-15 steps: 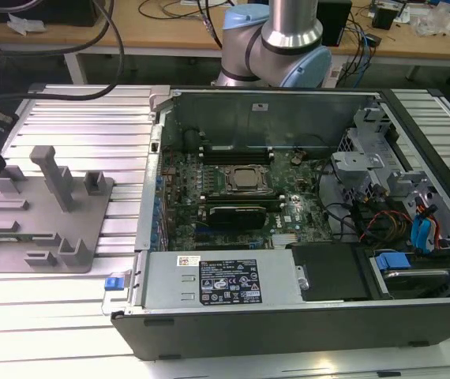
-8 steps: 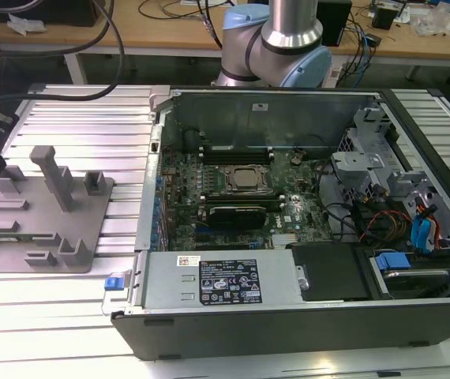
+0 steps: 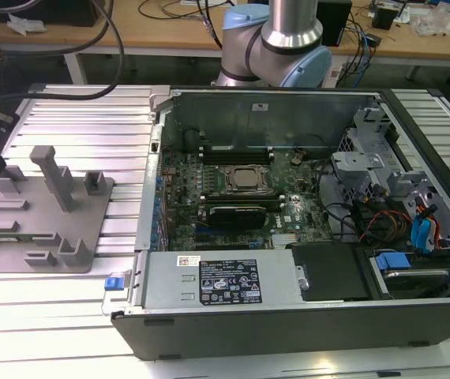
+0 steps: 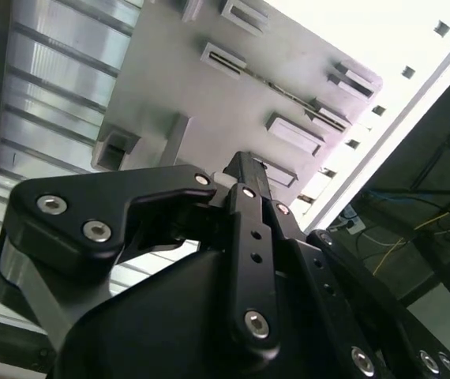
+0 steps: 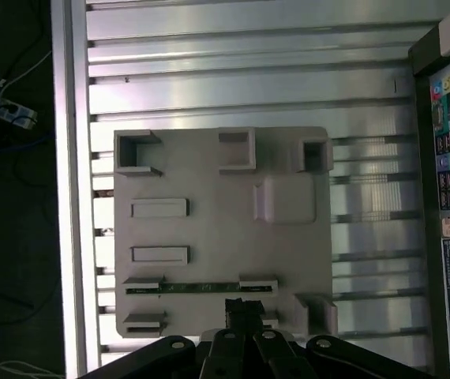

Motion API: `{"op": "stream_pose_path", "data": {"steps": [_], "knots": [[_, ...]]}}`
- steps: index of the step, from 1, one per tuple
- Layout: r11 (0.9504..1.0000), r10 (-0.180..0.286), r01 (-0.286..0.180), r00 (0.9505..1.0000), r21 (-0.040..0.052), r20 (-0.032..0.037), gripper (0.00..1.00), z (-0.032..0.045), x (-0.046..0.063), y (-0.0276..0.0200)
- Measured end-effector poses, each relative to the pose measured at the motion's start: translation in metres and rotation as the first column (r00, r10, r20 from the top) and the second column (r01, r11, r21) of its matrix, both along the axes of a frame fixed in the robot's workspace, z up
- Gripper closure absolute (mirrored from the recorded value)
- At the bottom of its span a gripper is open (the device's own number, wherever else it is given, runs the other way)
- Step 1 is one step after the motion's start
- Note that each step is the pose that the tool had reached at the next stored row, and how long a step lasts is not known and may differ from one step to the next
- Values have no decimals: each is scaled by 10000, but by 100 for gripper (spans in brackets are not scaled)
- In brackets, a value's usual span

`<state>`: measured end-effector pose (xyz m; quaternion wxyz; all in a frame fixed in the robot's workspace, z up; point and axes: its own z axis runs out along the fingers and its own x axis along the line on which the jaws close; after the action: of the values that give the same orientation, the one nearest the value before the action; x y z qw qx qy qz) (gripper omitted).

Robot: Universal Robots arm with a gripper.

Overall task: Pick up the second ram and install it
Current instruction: 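Pick up the second ram and move it above second insertion slot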

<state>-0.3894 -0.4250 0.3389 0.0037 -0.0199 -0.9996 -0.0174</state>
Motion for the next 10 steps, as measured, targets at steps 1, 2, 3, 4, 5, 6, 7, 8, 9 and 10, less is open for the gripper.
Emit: {"op": "stream_pose_path", "data": {"steps": [1, 2, 3, 4, 5, 6, 7, 8, 9, 10], "knots": [[9996, 265, -265, 9996, 0, 1, 92, -2, 0, 0], [9983, 591, -591, 9983, 0, 0, 92, -3, 0, 0], [9954, 955, -955, 9954, 0, 0, 92, -6, 0, 0], [9936, 1129, -1129, 9936, 0, -1, 92, -7, 0, 0], [9913, 1317, -1317, 9913, -1, 0, 92, -8, 0, 0], [9871, 1599, -1599, 9871, -2, -1, 92, -10, 0, 0], [9815, 1916, -1916, 9815, -5, -1, 92, -12, 0, 0], [9746, 2241, -2241, 9746, -5, -1, 92, -15, 0, 0], [9660, 2585, -2585, 9660, -5, -2, 92, -19, 0, 0], [9553, 2957, -2957, 9553, -6, 0, 92, -25, 0, 0]]}}
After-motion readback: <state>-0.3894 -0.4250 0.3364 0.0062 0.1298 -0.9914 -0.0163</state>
